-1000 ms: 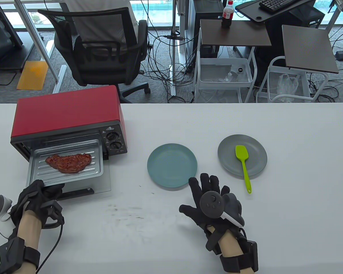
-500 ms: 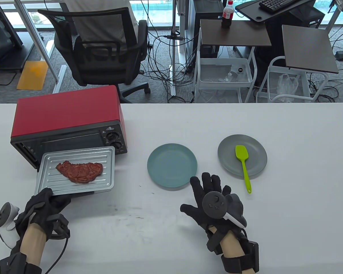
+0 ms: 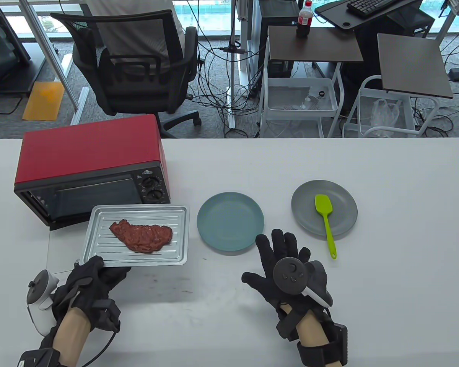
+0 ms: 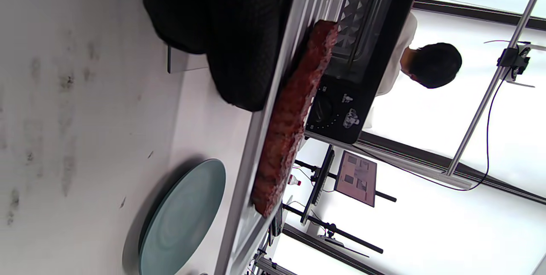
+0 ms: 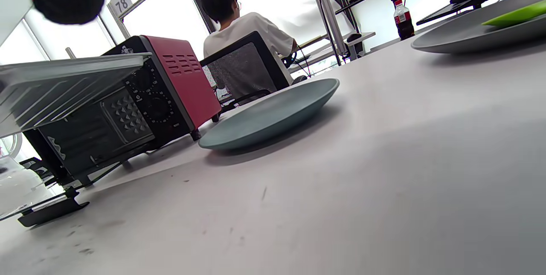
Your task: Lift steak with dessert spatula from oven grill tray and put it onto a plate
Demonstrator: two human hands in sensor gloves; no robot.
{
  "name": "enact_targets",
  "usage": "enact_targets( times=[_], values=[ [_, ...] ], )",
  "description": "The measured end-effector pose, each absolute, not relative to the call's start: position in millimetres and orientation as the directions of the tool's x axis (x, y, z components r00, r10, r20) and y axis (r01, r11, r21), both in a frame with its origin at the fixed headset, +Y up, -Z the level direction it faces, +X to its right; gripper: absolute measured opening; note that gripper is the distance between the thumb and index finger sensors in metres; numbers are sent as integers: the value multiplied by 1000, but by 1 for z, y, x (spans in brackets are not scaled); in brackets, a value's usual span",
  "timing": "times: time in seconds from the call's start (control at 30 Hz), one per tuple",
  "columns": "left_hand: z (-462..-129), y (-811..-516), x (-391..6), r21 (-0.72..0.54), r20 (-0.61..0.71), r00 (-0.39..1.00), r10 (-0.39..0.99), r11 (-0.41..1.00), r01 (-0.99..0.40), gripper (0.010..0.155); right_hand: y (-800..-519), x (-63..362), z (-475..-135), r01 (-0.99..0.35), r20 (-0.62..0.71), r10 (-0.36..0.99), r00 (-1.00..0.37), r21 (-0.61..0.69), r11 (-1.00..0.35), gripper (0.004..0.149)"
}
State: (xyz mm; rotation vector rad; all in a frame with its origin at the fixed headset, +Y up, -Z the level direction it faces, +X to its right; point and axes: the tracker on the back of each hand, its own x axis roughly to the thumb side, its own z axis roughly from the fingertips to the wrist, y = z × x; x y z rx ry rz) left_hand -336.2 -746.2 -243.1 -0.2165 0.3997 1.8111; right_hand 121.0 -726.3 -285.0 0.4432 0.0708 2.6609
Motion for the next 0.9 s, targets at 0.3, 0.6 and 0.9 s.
enact_targets(
  times=[0.3,0.6,0.9],
  values=[
    [-245,-751,-293,94,-346,-296,890,-281,-955,54,-723,119,-282,-410,315,416,-853,89,-908,94],
    [-246,-758,-256,13,-362,-264,894,-279,-960,54,-720,118,-280,-430,319,427,-846,63,-900,95],
    [-242,-764,-229,-79,-373,-229,899,-277,-958,55,-722,118,-280,-482,298,474,-829,51,-875,97]
  ],
)
